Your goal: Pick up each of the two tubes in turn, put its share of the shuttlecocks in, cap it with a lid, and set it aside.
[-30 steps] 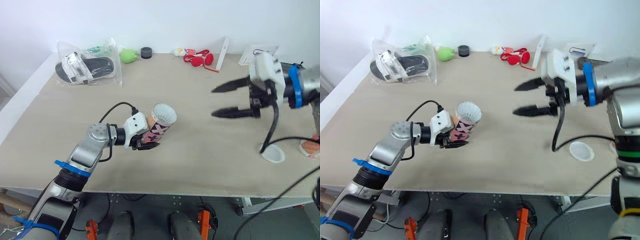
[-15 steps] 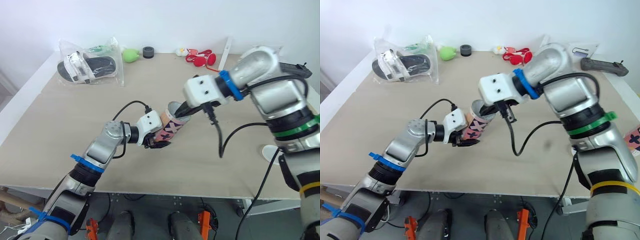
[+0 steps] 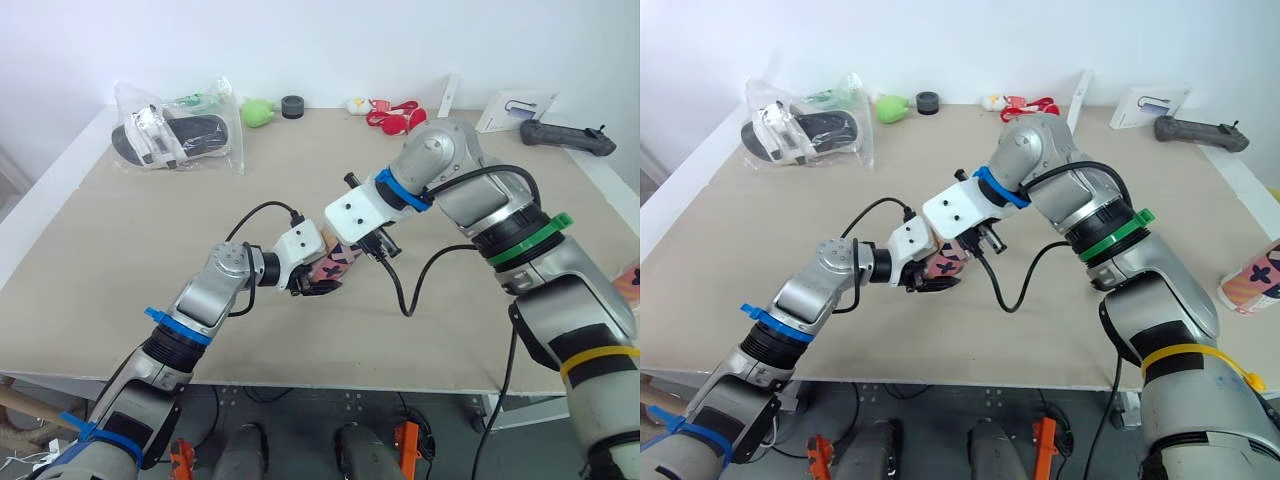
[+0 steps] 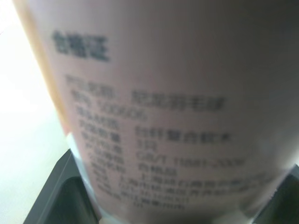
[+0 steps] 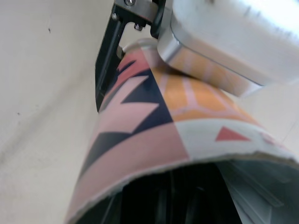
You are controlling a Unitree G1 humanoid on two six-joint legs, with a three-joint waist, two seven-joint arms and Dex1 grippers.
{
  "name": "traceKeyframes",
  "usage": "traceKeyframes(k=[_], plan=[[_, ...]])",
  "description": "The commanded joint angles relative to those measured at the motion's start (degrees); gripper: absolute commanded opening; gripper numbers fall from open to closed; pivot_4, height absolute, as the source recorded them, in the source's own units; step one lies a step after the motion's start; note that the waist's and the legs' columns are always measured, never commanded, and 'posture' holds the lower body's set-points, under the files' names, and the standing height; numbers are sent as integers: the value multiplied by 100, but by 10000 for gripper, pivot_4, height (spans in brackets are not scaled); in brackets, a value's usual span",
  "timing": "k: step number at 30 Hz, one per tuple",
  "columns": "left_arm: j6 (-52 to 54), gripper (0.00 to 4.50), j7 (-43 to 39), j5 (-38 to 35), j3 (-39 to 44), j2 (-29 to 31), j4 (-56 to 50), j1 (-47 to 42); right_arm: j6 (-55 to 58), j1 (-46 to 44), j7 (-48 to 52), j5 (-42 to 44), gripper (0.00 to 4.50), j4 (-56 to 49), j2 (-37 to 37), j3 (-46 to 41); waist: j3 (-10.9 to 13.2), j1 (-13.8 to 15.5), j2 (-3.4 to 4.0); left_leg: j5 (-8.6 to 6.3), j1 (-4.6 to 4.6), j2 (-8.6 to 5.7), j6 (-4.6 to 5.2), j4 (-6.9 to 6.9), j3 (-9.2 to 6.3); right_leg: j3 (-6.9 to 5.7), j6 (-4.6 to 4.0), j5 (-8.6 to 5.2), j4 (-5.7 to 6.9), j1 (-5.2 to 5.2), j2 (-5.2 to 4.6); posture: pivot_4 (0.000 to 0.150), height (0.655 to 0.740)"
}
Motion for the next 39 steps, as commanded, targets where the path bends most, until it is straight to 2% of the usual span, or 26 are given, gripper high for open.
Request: traceKeyframes(k=[1, 12, 16, 20, 25, 26, 32, 39], plan=[[-48, 29345, -26, -45, -19, -28, -285, 3, 171, -203, 239, 595, 591, -396, -82, -285, 0, 1, 0, 0, -3, 0, 0, 0, -4, -1, -1, 1, 0, 0, 1, 1500, 7400], [-165, 29345, 105, -96, 103, -130, -238, -6, 1255, -485, 239, 2058, 591, -1078, -1364, -1092, 2, 24, 1, -3, -22, -13, -6, -7, -21, -22, -28, -8, -2, -6, -15, 1500, 7400], [-406, 29345, 170, -170, 193, -265, -152, 1, 1742, -397, 239, 2732, 591, -798, -1935, -1356, 3, 25, 0, -3, -22, -14, -6, -7, -22, -23, -29, -9, -2, -5, -17, 1500, 7400], [-674, 29345, 295, -398, 425, -536, -109, -35, 1300, -313, 239, 2381, 591, 182, -2732, -859, 5, 32, -4, -3, -23, -17, -6, -5, -19, -23, -25, -11, -6, -3, -22, 1500, 7400], [-1067, 29345, 406, -675, 604, -1021, 105, 115, -90, -132, 239, 1079, 15837, 1651, -3184, 231, 4, 21, -3, -3, -19, -18, -6, -5, -11, -18, -3, -21, -8, -4, -24, 1500, 7400], [-1161, 29345, 414, -694, 591, -1104, 179, 174, -340, -87, 239, 877, 24716, 1901, -3192, 404, 9, 0, 4, -3, -15, -18, -6, -6, -7, -13, 8, -27, -7, -4, -23, 1500, 7400], [-1703, 29345, 425, -438, 321, -1317, 553, 550, -1341, -158, 187, -289, 44180, 3358, -2772, 732, 12, -48, 24, -4, -7, -17, -4, -16, 13, 8, -23, -10, -4, -11, -21, 1500, 7400], [-1781, 29345, 482, -401, 266, -1368, 487, 691, -1950, -163, -266, -1551, 44180, 4343, -2439, 739, 12, -36, 25, -2, -9, -23, -8, -9, 16, 11, -13, -5, -4, -6, -27, 1500, 7400]])
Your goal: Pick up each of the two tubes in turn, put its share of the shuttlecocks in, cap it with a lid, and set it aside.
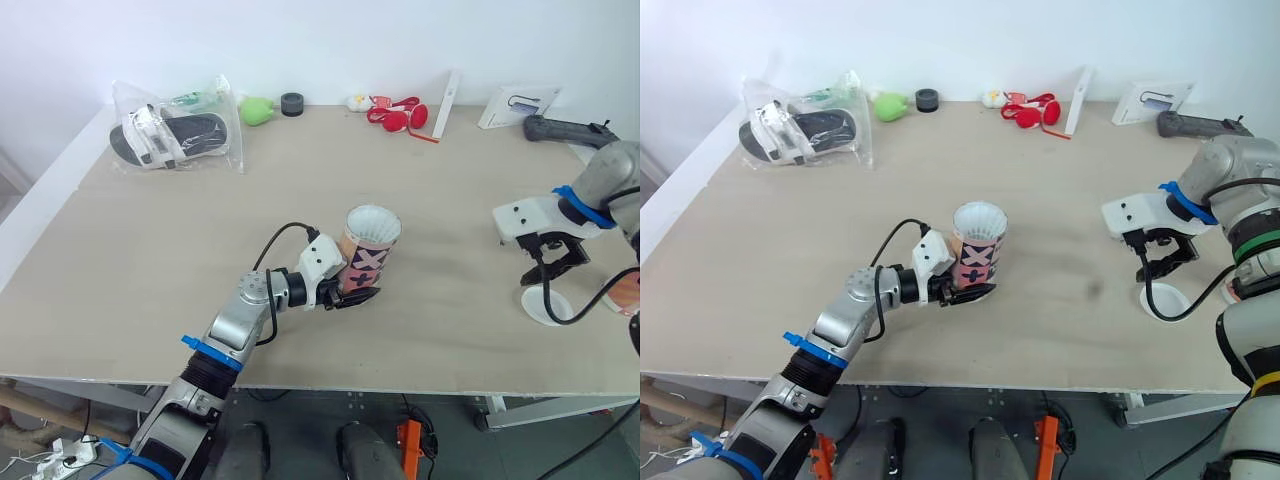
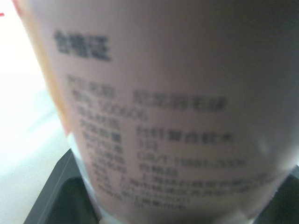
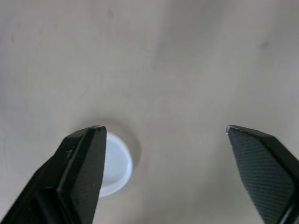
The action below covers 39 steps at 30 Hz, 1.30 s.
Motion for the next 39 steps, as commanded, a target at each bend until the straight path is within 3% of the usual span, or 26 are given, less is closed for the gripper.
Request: traceKeyframes(k=[1, 8, 24, 29, 34, 35, 39], plan=[[-120, 29345, 51, -7, 12, -25, -220, 1, -225, -92, -207, -573, 44180, 376, 62, -65, 0, 7, 0, 0, 0, 0, -1, 0, 0, 1, 0, 0, 0, 0, 0, 1500, 7400], [-61, 29345, 51, -9, -18, 12, -312, 39, -413, -66, -764, -1325, 44180, 837, 239, -93, -1, 10, 1, 2, 3, 0, -2, -1, 0, 2, -2, 2, 1, 1, 1, 1500, 7400], [74, 29345, 2, -22, -82, 107, -456, 42, -179, 271, -683, -1545, 44180, 1334, 690, -511, -1, 9, 1, 5, 21, 0, -8, 0, -3, 1, -1, 6, 1, 21, 2, 1500, 7400], [124, 29345, 25, -24, -81, 136, -519, 70, -74, 300, -487, -1452, 21869, 1377, 756, -727, -1, 9, 1, 5, 37, 1, -8, 0, -4, 0, 5, 2, 1, 38, 4, 1500, 7400], [140, 29345, 47, -20, -75, 139, -513, 74, 13, 263, -309, -1411, 2999, 1404, 813, -925, -1, -20, 0, 6, 43, 1, -9, 0, -3, 1, 9, 3, 1, 43, 4, 1500, 7400], [137, 29345, 53, -19, -74, 137, -503, 76, 24, 257, -230, -1363, 524, 1404, 828, -990, -1, -36, 0, 6, 44, 2, -9, 0, -3, 1, 10, 4, 1, 44, 5, 1500, 7400], [116, 29345, 67, -7, -77, 139, -478, 100, 154, 226, 263, -968, 524, 1379, 969, -1392, -1, -117, 0, 7, 50, 2, -11, 1, -2, 3, 17, 4, 1, 49, 5, 1500, 7400]])
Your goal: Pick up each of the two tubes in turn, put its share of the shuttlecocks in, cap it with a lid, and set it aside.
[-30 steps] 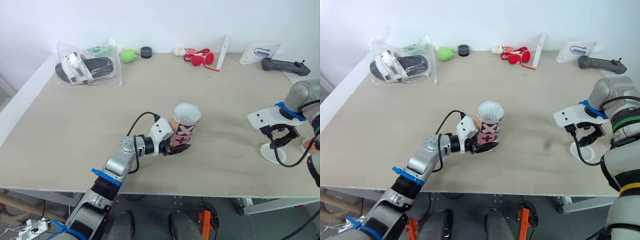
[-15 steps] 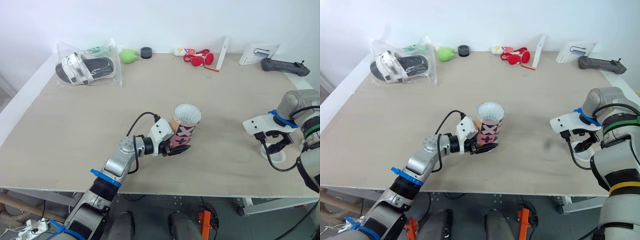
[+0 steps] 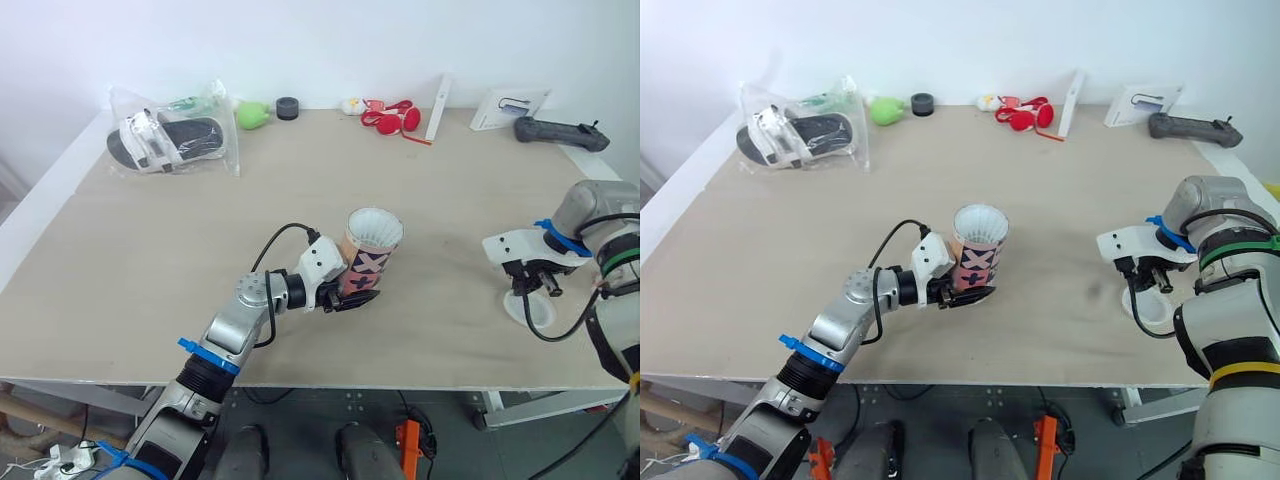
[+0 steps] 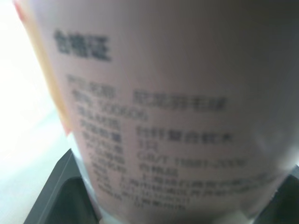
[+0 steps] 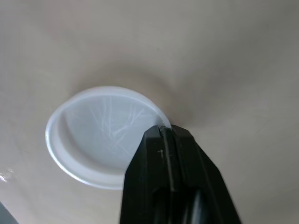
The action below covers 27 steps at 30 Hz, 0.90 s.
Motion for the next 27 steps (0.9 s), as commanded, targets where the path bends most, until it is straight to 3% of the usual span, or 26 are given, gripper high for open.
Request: traceKeyframes(k=[1, 17, 27], plan=[[-49, 29345, 52, -5, 23, -7, -189, 6, 107, -30, 454, 454, 524, 17, 153, -417, 0, -39, 0, 0, 3, 2, 0, 0, 0, 1, 0, 0, 0, 0, 3, 1500, 7400], [-110, 29345, 53, 38, -29, 25, -56, 3, 121, -732, 482, 1566, 524, -197, 286, -352, 0, -47, 1, 0, 3, 1, 0, -3, 14, 17, 3, 3, 1, -5, 3, 1500, 7400], [-196, 29345, 144, 336, -117, 21, 350, -153, 1396, -2311, 482, 4828, 524, -2748, -196, 1317, 2, -25, 10, -4, -17, 2, -1, -9, 11, 16, 19, -16, 2, -26, 3, 1500, 7400]])
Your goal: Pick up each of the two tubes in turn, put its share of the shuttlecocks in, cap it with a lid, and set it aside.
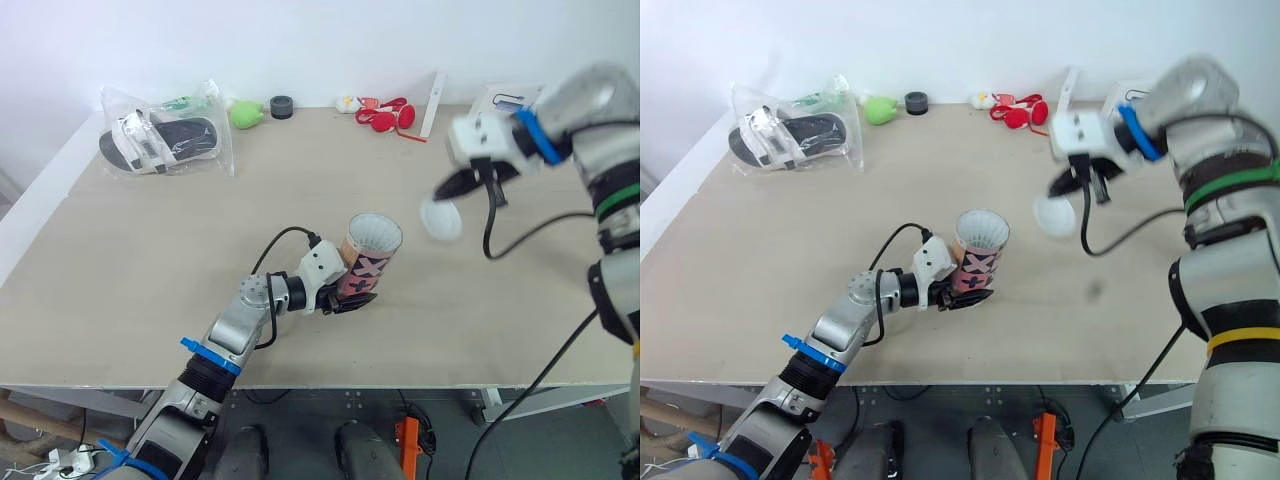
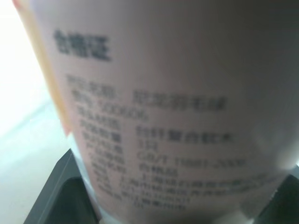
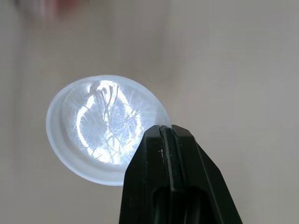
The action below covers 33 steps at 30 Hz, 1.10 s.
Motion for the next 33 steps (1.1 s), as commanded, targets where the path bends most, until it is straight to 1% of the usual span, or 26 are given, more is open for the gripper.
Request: traceKeyframes(k=[1, 6, 11, 19, 33], plan=[[-68, 29345, 57, 137, -38, 19, 91, -94, 472, -481, 232, 1090, 524, -907, -329, 530, 0, 22, -1, -4, -2, 0, -2, 0, 0, 0, 1, -6, -1, 0, 0, 1500, 7400], [-94, 29345, 97, 184, -73, 4, 175, -127, 764, -881, 232, 2033, 524, -1835, -588, 1132, 0, 42, -2, -11, -8, -1, -7, 4, 1, -1, 5, -12, -3, -3, -4, 1500, 7400], [-76, 29345, 129, 210, -81, 31, 188, -119, 645, -1030, 232, 2348, 524, -2368, -668, 1537, 0, 43, -2, -11, -9, 1, -7, 4, 1, -2, 3, -11, -2, -7, -3, 1500, 7400], [-53, 29345, 161, 220, -98, 37, 144, -87, 515, -926, 232, 2339, 524, -2463, -539, 1728, 0, 46, -2, -11, -9, 2, -7, 6, 1, -2, 1, -9, -1, -7, -2, 1500, 7400], [-33, 29345, 186, 224, -92, 2, 121, -81, 489, -658, 232, 2243, 524, -2290, -301, 1614, 0, 48, -2, -11, -8, 4, -6, 7, 0, -3, -1, -8, 0, -7, -1, 1500, 7400]])
